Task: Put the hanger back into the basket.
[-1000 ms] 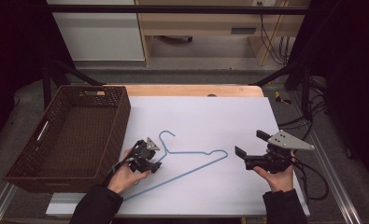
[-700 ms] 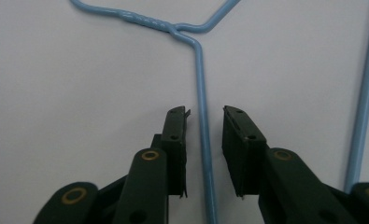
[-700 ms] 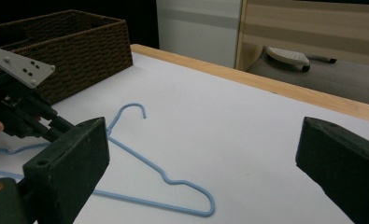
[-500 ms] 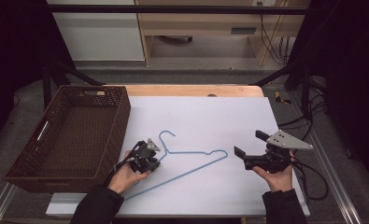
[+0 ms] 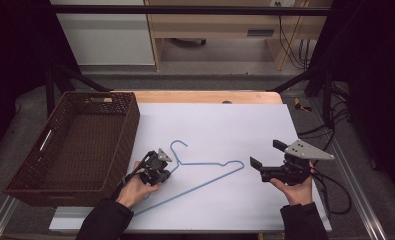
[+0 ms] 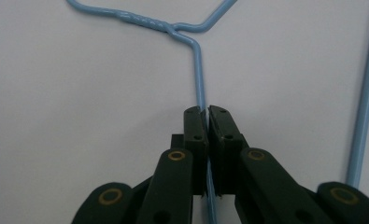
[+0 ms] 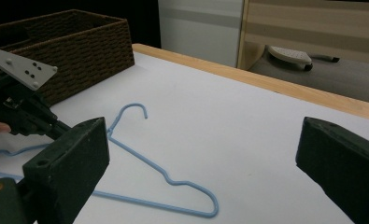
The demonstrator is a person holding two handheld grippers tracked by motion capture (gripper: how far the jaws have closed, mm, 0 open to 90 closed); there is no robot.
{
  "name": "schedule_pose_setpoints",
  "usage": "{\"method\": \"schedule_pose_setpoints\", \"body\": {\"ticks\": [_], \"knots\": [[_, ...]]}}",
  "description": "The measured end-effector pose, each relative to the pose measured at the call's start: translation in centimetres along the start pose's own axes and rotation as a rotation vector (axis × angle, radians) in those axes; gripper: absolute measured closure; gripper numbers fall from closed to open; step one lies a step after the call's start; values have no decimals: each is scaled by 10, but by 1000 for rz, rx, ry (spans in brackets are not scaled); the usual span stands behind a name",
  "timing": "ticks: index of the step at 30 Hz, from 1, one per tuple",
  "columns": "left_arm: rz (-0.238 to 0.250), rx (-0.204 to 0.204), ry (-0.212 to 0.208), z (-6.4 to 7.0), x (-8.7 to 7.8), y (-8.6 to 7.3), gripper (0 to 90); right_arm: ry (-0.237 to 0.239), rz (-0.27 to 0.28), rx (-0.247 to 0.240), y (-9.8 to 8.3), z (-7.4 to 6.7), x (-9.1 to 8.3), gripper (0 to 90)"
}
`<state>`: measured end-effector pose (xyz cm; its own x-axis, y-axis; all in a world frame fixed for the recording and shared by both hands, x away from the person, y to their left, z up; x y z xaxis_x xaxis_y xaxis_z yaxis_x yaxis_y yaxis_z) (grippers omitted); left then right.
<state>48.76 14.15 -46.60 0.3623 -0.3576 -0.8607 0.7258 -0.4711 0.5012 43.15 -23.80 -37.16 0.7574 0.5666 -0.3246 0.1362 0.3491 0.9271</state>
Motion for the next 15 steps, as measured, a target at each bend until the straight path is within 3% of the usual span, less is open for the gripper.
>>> {"method": "schedule_pose_setpoints", "body": {"ticks": [7,15], "knots": [[-4,-12,3,1,0,1,858,4,0,9,0,-1,2,32],[3,6,18,3,-1,0,866,15,-8,-2,-1,-3,5,34]]}}
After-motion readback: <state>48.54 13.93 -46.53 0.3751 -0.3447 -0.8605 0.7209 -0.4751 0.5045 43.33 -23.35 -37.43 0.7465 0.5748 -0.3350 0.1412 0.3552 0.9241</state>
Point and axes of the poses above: each handheld gripper's, and its own axes: x roughly forward along the jaws, y roughly out of its top, z roughly to its right, the point moved 1 cm from there along x, roughly forward along the jaws, and after that the axes turned 14 degrees about -x, right-handed, at the moved point
